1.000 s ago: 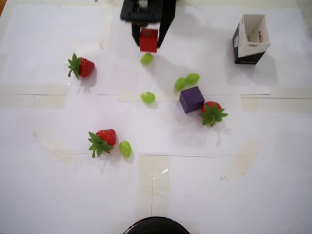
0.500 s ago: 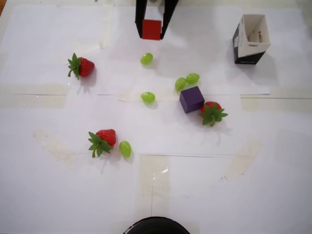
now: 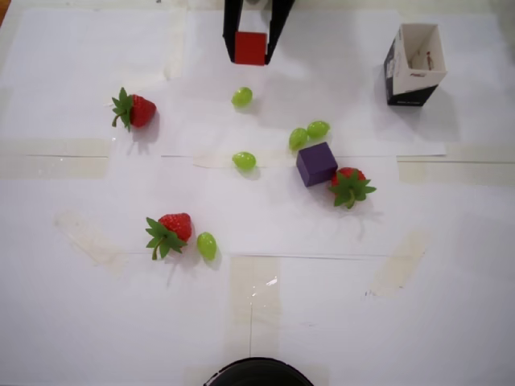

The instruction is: Put the red cube on top of the purple cube

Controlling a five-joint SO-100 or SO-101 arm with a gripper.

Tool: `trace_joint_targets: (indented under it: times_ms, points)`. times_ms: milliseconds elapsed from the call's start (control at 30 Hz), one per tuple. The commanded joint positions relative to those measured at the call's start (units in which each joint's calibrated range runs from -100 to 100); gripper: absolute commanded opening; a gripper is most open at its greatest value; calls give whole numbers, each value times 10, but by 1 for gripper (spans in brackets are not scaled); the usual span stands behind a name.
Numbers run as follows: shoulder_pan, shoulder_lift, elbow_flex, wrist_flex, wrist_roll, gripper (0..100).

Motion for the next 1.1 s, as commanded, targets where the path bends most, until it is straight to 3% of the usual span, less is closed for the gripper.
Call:
trace_joint_targets:
  times_ms: [0,900,1067]
  points:
    - [1,-8,-4,-9,-1,0]
    - [6,-8,-15,13,23,0]
    - [14,-8,-134,154,28,0]
